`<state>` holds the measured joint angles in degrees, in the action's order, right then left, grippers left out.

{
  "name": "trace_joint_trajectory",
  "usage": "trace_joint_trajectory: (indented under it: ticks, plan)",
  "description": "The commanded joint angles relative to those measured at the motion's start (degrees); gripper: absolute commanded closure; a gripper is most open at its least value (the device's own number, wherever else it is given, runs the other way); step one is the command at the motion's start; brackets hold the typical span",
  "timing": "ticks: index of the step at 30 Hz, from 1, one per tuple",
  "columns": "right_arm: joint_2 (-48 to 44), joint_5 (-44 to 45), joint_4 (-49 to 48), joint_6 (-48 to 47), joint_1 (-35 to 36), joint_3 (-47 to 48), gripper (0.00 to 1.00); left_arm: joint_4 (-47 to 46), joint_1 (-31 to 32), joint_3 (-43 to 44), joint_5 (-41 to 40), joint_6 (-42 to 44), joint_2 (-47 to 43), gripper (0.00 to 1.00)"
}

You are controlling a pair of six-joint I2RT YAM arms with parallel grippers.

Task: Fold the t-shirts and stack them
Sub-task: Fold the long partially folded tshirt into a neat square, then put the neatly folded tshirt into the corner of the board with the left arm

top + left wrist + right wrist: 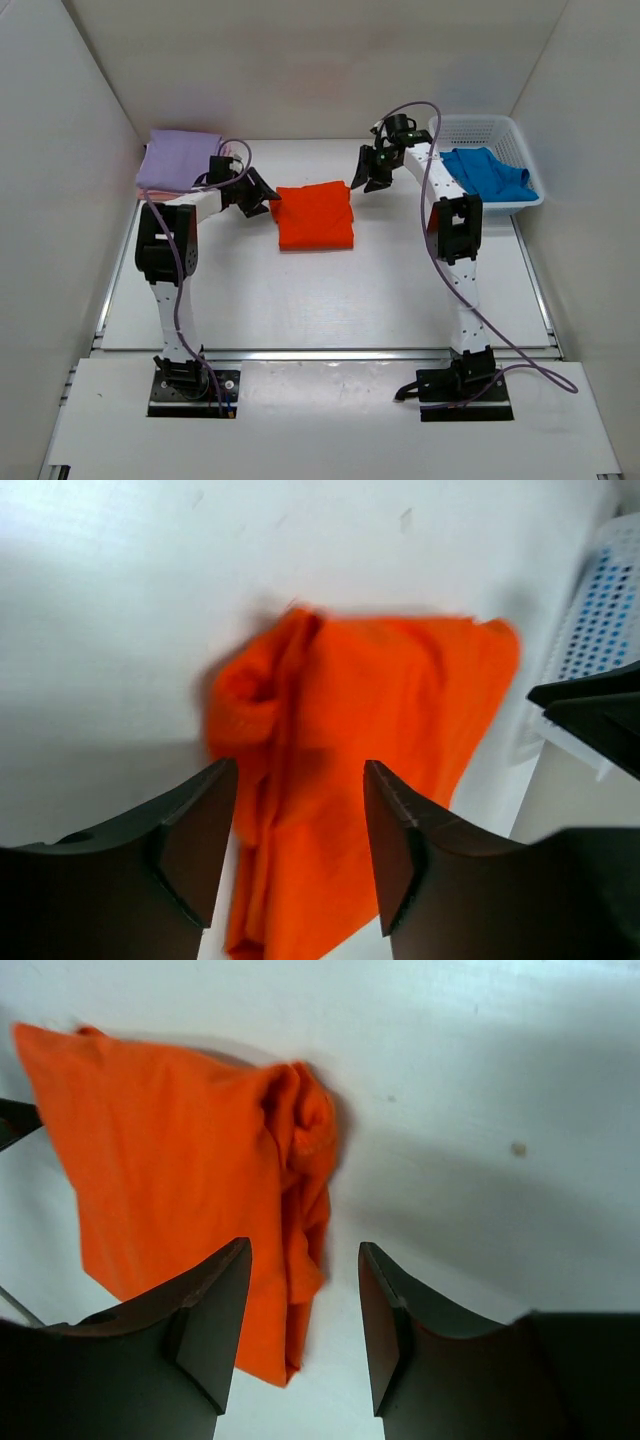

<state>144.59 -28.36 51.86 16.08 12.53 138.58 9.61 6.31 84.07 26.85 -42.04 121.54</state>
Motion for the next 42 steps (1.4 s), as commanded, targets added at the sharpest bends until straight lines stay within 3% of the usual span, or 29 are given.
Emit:
trace_joint_trajectory:
  ticks: [1, 4, 6, 7, 9, 12, 15, 19, 22, 28, 30, 31, 34, 42]
  plan:
    - [-5.36, 4.27, 3.61, -3.42, 1.97, -1.46, 0.56, -5.20, 0.46, -6.00, 0.06, -0.77, -8.40, 0.32]
    - [-10.97, 5.25, -0.42, -3.86, 2.05, -10.05, 0.55, -2.15, 0.46, -10.15, -4.68, 1.69, -11.22, 0.19]
    - [-15.47, 4.54, -4.37, -3.51, 1.70, -17.59, 0.56, -0.21, 1.25, -11.29, -6.01, 3.10, -11.58, 0.20]
    - [-24.18, 2.80, -10.22, -2.99, 0.75, -28.61, 0.57, -0.46, 2.65, -12.26, -5.93, 2.76, -10.54, 0.16]
    - [-27.75, 1.65, -13.15, -2.46, 0.39, -33.97, 0.59, 0.06, 3.53, -12.27, -6.89, 2.93, -9.83, 0.16]
    - [-36.10, -1.51, -18.61, -1.14, -1.10, -45.22, 0.63, 5.04, 6.25, -9.02, -12.77, 2.76, -7.11, 0.13]
    - [-43.84, -3.19, -23.20, -0.08, -2.16, -54.98, 0.65, 13.47, 8.89, -0.35, -24.09, 6.08, -3.52, 0.13]
    - [-52.81, -5.12, -26.54, 1.32, -3.39, -63.33, 0.65, 18.61, 11.01, 3.29, -28.16, 7.76, -0.43, 0.12]
    - [-56.60, -6.44, -27.60, 1.77, -4.71, -66.86, 0.66, 18.78, 11.36, 2.85, -27.46, 8.46, 0.46, 0.20]
    - [-60.92, -9.43, -29.27, 2.99, -7.60, -70.56, 0.66, 26.14, 17.50, 8.11, -35.02, 14.61, 3.96, 0.52]
    - [-61.45, -9.78, -29.62, 2.64, -7.87, -71.43, 0.66, 29.84, 18.39, 12.93, -35.82, 16.37, 6.59, 0.79]
    - [-62.23, -10.22, -29.53, 2.91, -8.31, -71.78, 0.67, 31.68, 18.48, 15.31, -34.86, 17.07, 8.26, 0.99]
    - [-63.64, -11.19, -29.53, 2.64, -9.36, -73.36, 0.67, 34.77, 18.48, 19.27, -34.94, 20.84, 10.12, 1.00]
    - [-68.30, -12.08, -33.22, 7.03, -8.84, -74.51, 0.69, 45.15, 14.09, 36.07, -50.83, 27.10, 11.27, 1.00]
